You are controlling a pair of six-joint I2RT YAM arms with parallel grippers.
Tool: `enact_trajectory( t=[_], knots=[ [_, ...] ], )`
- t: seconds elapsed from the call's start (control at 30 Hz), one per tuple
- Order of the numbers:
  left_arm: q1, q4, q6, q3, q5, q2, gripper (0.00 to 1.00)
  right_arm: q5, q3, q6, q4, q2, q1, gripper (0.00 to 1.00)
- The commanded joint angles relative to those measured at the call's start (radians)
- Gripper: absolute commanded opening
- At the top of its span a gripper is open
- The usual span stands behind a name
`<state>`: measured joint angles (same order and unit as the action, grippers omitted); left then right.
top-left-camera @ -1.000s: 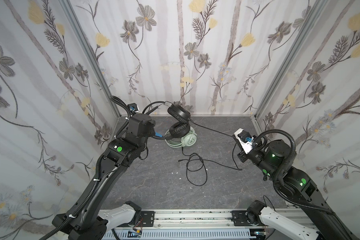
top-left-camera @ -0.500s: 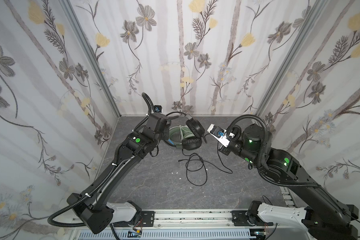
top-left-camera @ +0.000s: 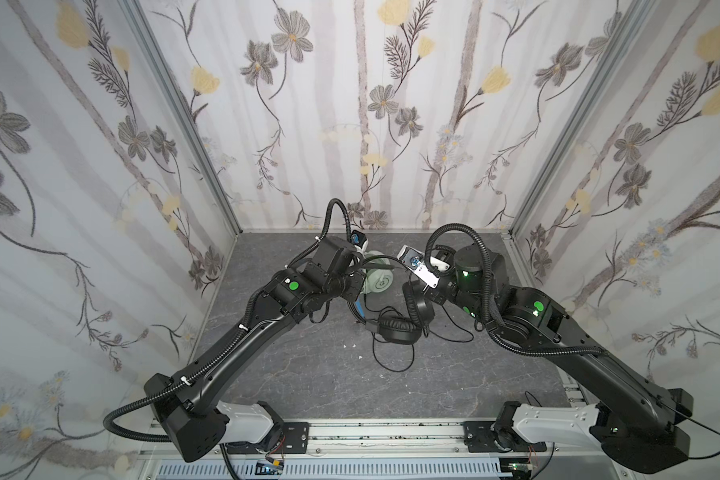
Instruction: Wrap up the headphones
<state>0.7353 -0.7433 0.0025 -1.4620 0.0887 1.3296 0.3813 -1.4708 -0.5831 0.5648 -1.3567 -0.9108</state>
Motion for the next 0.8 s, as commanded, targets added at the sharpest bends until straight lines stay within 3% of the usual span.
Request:
enact_trajectory(
  t=[0.0,0.43,0.77],
  knots=[
    [0.006,0.102,0.024,0.002,-0.104,-0.015,0.00,0.019,0.019,0.022,-0.055,0.001,0.013,0.09],
    [0.022,0.128,0.033,0.040,-0.261,-0.032,0.00,-0.042,0.107,0.060,-0.104,0.050,0.125,0.36],
    [0.028,0.126,0.013,0.026,-0.352,-0.046,0.00,-0.151,0.159,0.121,-0.161,0.082,0.196,0.44]
  ],
)
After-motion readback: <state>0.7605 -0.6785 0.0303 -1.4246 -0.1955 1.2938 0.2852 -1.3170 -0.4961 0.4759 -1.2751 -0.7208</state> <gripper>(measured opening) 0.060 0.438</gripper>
